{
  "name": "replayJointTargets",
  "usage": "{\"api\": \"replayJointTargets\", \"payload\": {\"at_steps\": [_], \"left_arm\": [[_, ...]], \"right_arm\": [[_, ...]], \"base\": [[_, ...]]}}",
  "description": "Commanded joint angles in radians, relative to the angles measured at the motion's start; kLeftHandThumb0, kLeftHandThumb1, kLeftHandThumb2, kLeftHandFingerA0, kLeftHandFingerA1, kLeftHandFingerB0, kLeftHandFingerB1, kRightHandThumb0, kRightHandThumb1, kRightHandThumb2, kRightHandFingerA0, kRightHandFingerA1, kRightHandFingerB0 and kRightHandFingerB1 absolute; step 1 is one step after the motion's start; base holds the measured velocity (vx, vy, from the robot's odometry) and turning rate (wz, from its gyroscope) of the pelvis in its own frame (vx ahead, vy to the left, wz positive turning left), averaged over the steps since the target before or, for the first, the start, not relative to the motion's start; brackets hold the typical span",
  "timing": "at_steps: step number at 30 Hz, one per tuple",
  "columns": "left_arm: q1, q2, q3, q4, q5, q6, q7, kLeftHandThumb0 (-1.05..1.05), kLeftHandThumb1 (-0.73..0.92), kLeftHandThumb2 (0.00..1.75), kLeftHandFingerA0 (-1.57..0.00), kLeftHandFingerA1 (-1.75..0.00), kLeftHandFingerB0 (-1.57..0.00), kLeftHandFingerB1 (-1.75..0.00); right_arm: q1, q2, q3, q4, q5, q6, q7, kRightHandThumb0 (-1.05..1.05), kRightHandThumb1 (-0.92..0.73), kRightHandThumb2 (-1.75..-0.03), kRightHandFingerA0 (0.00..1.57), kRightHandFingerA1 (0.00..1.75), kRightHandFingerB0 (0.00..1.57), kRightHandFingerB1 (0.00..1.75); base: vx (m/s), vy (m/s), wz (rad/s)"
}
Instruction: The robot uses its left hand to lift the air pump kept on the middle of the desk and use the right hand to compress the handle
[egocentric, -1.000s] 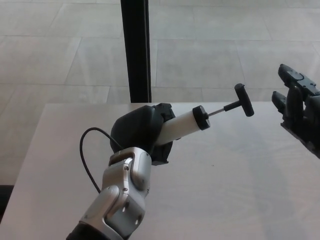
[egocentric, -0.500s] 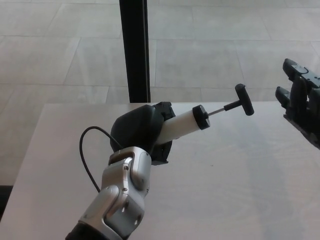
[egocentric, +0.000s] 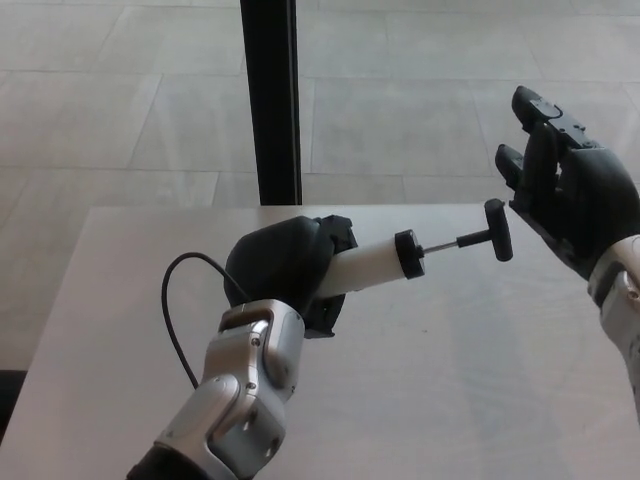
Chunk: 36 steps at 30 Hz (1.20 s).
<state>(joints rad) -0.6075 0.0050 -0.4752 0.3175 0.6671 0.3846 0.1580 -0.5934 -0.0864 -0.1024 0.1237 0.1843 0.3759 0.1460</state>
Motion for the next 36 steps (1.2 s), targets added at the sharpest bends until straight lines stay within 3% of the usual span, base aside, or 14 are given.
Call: {"api": "replayJointTargets", "payload": {"at_steps": [1,9,10,12,13,16,19,28,29,30,31,32,34,36], "left_arm": [[-0.021,0.023,-0.012,0.027,0.035,-0.050,0.036,-0.22,0.48,1.17,-1.26,-1.43,-1.02,-1.26],[-0.023,0.010,0.003,0.028,0.023,-0.037,0.025,-0.24,0.51,1.15,-1.24,-1.41,-0.99,-1.24],[-0.035,-0.002,0.009,0.021,0.018,-0.015,0.008,-0.18,0.59,1.09,-0.92,-1.75,-0.79,-1.45],[-0.038,-0.005,0.009,0.023,0.022,-0.015,0.012,-0.18,0.54,1.15,-0.93,-1.75,-0.79,-1.45],[-0.041,-0.008,0.007,0.024,0.026,-0.015,0.016,-0.19,0.48,1.22,-0.93,-1.73,-0.84,-1.22],[-0.058,0.000,0.011,0.042,0.018,-0.045,0.018,-0.17,0.49,1.22,-0.92,-1.71,-0.82,-1.34],[-0.070,-0.013,0.012,0.051,0.022,-0.039,0.033,-0.18,0.51,1.13,-1.01,-1.35,-0.90,-0.99],[-0.120,-0.043,-0.004,0.042,0.062,0.057,-0.039,-0.18,0.63,0.70,-0.91,-1.46,-0.71,-0.58],[-0.117,-0.044,-0.005,0.049,0.059,0.030,-0.011,-0.20,0.64,0.74,-0.92,-1.48,-0.75,-0.60],[-0.118,-0.044,-0.007,0.049,0.058,0.032,-0.011,-0.20,0.64,0.74,-0.92,-1.48,-0.75,-0.60],[-0.118,-0.041,-0.017,0.051,0.065,0.024,-0.006,-0.25,0.67,0.76,-0.90,-1.56,-0.81,-0.67],[-0.119,-0.043,-0.030,0.058,0.075,0.016,0.005,-0.25,0.61,0.75,-0.97,-1.66,-0.90,-0.83],[-0.134,-0.032,-0.067,0.062,0.111,0.039,-0.021,-0.36,0.79,0.69,-0.88,-1.70,-0.81,-1.03],[-0.143,-0.028,-0.086,0.072,0.122,0.046,-0.026,-0.38,0.79,0.63,-0.86,-1.66,-0.78,-0.75]], "right_arm": [[-0.004,0.002,0.023,-0.029,-0.018,0.029,-0.024,-1.00,-0.92,-0.96,0.00,0.00,0.00,0.00],[0.012,0.019,0.028,-0.074,-0.006,0.049,-0.040,-1.03,-0.92,-0.96,0.00,0.00,0.00,0.00],[0.030,0.042,0.027,-0.062,-0.001,0.021,-0.045,-1.03,-0.92,-0.98,0.00,0.00,0.00,0.00],[0.038,0.048,0.032,-0.065,-0.009,0.018,-0.049,-1.03,-0.92,-0.97,0.00,0.00,0.00,0.00],[0.043,0.051,0.042,-0.070,-0.017,0.018,-0.050,-1.03,-0.92,-1.00,0.00,0.00,0.00,0.00],[0.034,0.081,0.057,-0.077,-0.025,0.026,-0.075,-1.04,-0.92,-0.93,0.00,0.00,0.00,0.00],[0.047,0.121,0.058,-0.084,-0.020,0.034,-0.100,-1.05,-0.92,-0.95,0.00,0.00,0.00,0.00],[0.080,0.169,0.060,-0.077,-0.054,-0.007,-0.149,-1.02,-0.92,-0.97,0.00,0.00,0.00,0.00],[0.073,0.165,0.066,-0.073,-0.065,-0.011,-0.152,-1.05,-0.91,-1.35,0.00,0.17,0.00,0.00],[0.074,0.165,0.066,-0.074,-0.065,-0.011,-0.153,-1.05,-0.91,-1.35,0.00,0.17,0.00,0.00],[0.070,0.160,0.068,-0.074,-0.064,-0.014,-0.145,-1.01,-0.92,-0.96,0.00,0.00,0.00,0.00],[0.059,0.144,0.083,-0.078,-0.085,0.000,-0.143,-1.05,-0.91,-1.35,0.00,0.15,0.00,0.00],[0.053,0.132,0.091,-0.073,-0.095,0.006,-0.141,-1.04,-0.88,-1.33,0.00,0.13,0.00,0.00],[0.047,0.124,0.096,-0.079,-0.101,0.044,-0.145,-1.05,-0.87,-1.33,0.00,0.11,0.00,0.00]], "base": [[0.00,0.000,0.00],[0.00,0.000,0.00],[0.00,0.000,0.00],[0.00,0.000,0.00],[0.00,0.000,0.00],[0.00,0.000,0.00],[0.00,0.000,0.00],[0.00,0.000,0.00],[0.00,0.000,0.00],[0.00,0.000,0.00],[0.00,0.000,0.00],[0.00,0.000,0.00],[0.00,0.000,0.00],[0.00,0.000,0.00]]}}
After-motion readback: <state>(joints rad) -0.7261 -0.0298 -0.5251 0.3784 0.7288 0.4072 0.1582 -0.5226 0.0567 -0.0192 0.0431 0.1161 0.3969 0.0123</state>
